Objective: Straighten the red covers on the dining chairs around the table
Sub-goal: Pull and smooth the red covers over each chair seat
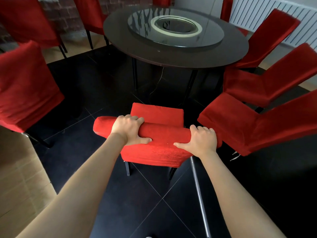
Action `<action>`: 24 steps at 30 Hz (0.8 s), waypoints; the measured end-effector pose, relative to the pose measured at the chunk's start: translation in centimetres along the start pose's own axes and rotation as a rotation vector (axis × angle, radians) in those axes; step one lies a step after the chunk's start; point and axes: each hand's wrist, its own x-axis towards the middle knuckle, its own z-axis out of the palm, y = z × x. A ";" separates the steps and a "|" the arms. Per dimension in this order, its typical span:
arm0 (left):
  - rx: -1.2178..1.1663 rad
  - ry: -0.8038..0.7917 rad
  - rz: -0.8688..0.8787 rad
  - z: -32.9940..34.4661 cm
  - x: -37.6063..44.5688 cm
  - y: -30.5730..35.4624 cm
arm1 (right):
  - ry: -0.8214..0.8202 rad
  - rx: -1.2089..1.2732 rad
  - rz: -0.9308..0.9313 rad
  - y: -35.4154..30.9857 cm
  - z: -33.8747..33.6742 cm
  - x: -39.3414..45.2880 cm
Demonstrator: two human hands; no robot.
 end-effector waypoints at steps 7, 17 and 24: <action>0.015 0.003 -0.014 0.4 5.1 -1.5 | -0.012 0.018 0.011 0.7 1.2 4.9; 0.020 -0.002 -0.040 0.8 6.4 -3.3 | 0.031 0.046 -0.013 -0.2 1.7 6.7; 0.014 -0.028 -0.023 0.7 6.3 -3.3 | -0.079 -0.040 -0.027 -0.1 1.8 7.0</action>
